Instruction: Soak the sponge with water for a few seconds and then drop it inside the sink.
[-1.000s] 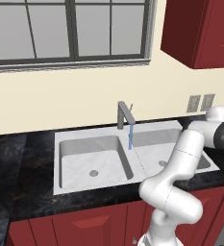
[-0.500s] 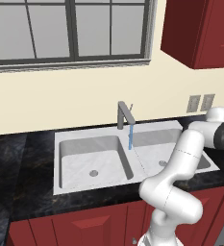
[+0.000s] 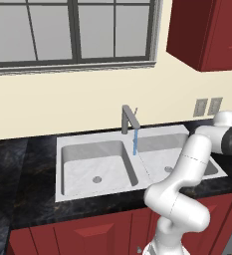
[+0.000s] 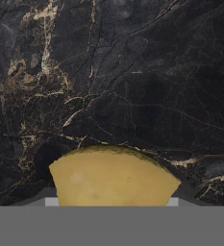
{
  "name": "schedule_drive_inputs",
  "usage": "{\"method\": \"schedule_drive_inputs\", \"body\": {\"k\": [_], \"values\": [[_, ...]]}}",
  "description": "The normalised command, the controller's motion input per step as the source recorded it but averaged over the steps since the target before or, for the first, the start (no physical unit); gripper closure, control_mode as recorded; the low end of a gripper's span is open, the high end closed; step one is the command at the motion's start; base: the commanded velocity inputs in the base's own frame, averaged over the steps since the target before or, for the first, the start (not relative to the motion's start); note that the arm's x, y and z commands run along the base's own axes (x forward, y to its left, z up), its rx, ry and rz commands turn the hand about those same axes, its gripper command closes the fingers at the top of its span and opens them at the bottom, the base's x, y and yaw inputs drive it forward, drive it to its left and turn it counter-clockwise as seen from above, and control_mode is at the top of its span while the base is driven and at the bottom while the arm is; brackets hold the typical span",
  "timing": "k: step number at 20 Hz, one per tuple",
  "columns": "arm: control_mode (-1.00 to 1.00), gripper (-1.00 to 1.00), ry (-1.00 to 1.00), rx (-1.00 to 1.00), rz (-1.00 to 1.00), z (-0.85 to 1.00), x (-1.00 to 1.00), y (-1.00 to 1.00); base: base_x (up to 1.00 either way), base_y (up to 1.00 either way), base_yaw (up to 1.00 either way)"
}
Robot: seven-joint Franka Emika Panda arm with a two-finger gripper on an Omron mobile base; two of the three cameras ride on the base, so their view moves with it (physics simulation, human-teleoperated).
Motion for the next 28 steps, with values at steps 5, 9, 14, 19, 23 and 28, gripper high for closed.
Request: {"method": "schedule_drive_inputs", "body": {"k": [5,9,14,19,23,28], "values": [[-1.0,1.0,-0.04,0.0,0.0,0.0,-0.04,0.02,0.0,0.0,0.0],[-1.0,1.0,-0.23,-0.03,0.13,0.25,-0.45,0.36,0.0,0.0,0.0],[-1.0,1.0,-0.11,-0.06,0.18,0.65,-0.4,0.46,0.0,0.0,0.0],[-1.0,1.0,0.0,-0.05,0.17,0.31,-0.36,0.82,0.0,0.0,0.0],[-1.0,1.0,-0.01,-0.11,0.21,0.31,-0.37,0.94,0.0,0.0,0.0],[-1.0,1.0,-0.13,-0.15,0.18,0.22,-0.31,0.99,0.0,0.0,0.0]]}}
